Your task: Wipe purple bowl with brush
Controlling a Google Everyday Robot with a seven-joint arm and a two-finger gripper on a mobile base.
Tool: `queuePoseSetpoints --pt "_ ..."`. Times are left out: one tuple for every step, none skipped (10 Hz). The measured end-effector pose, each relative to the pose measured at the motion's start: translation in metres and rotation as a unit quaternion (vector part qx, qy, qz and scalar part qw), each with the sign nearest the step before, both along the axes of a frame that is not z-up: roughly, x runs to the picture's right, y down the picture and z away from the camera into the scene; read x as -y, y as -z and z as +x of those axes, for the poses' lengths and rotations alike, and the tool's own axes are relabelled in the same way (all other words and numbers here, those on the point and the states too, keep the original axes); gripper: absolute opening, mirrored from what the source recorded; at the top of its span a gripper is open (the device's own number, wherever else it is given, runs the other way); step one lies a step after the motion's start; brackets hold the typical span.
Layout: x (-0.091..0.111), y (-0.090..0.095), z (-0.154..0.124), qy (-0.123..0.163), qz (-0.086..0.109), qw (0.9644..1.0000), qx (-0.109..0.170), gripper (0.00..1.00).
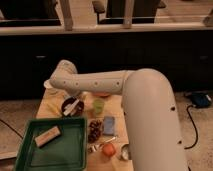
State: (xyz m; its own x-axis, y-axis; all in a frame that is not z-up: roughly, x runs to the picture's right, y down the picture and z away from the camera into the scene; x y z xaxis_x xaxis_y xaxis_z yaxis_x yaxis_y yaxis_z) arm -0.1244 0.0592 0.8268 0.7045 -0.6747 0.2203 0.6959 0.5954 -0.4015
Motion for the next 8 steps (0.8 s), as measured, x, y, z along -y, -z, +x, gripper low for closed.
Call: queuePoseSetpoints --pt "0.003 -0.004 0.013 -0.008 0.0 0.9999 -0.011 0.0" --pt "0.006 -0.008 0.019 -0.013 0.0 0.9998 -0.018 0.0" --pt "0.018 -0.02 0.03 -0.024 0.001 0.9992 -0.031 0.0" --pt "0.03 -0.033 0.035 -0.032 0.001 0.9986 -0.042 0.0" --pt "0.037 -0.039 0.035 -0.036 0.0 0.9983 -0.046 0.0" --pt "0.043 -0.044 0.034 -0.041 0.001 0.998 -0.049 0.0" --pt "0.05 -0.045 0.029 -0.044 0.003 0.9978 -0.051 0.0" --pt "0.051 -0.042 0.015 -0.04 0.003 0.9982 -0.044 0.0"
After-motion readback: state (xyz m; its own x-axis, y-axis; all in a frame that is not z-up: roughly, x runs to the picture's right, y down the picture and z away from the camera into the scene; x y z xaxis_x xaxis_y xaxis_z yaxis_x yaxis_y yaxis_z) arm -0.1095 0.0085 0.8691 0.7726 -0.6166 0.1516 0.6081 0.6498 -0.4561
